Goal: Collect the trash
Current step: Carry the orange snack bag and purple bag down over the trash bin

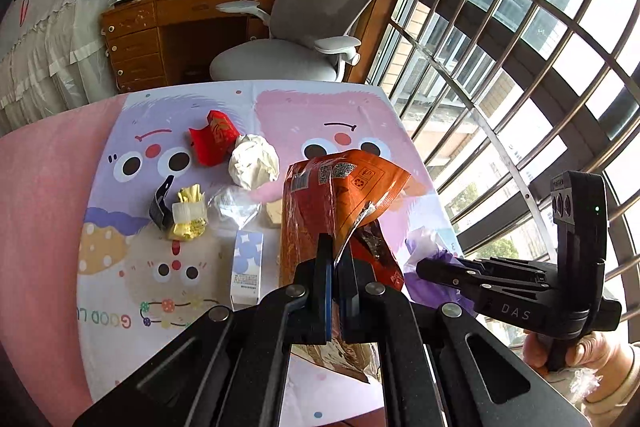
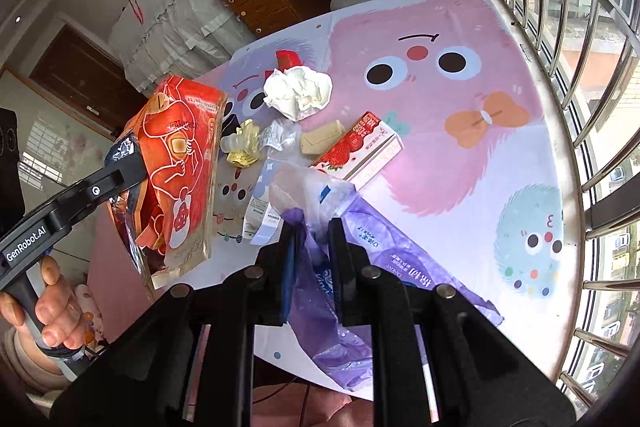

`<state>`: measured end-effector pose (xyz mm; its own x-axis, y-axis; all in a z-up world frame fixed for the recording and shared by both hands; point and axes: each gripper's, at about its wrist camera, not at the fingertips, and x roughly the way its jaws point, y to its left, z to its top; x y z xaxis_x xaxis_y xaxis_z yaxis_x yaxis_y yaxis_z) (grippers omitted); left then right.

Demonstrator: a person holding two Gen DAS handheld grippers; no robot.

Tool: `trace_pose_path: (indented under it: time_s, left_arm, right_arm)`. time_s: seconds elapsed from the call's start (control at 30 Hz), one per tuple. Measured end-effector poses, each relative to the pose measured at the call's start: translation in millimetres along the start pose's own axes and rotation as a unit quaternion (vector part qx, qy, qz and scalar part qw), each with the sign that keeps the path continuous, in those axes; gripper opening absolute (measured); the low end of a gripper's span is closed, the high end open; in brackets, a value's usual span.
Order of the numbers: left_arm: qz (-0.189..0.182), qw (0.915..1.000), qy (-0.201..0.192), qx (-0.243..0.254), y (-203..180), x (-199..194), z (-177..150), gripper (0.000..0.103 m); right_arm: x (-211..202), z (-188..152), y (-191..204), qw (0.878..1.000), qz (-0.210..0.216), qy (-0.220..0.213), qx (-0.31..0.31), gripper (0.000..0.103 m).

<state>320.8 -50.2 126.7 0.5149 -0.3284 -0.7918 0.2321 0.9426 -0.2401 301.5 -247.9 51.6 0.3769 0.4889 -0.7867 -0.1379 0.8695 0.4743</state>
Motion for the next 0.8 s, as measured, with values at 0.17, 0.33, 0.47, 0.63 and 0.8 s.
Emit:
trace_pose_path:
  time_s: [0.17, 0.33, 0.47, 0.63, 0.8]
  left_arm:
    - [-0.017, 0.9992, 0.006, 0.036, 21, -46, -86, 0.002]
    - [-0.034, 0.9975, 0.026, 0.056, 45, -75, -174, 0.002]
    - [-0.044, 0.9956, 0.057, 0.06, 53, -88, -234, 0.002]
    - [-0.055, 0.9927, 0.089, 0.06, 56, -90, -290, 0.002]
    - [-0.051, 0.9906, 0.117, 0.049, 58, -62, -323, 0.002]
  right_arm:
    - [-5, -82, 41, 0.999, -0.012, -0.009, 0.029, 0.013]
    - [-2, -160, 77, 0.998, -0.034, -0.012, 0.051, 0.013]
    - [7, -220, 97, 0.996, -0.05, 0.005, 0.069, 0.013]
    - [18, -277, 110, 0.994, -0.066, 0.033, 0.079, 0.013]
    - [47, -311, 92, 0.99, -0.07, 0.056, 0.11, 0.013]
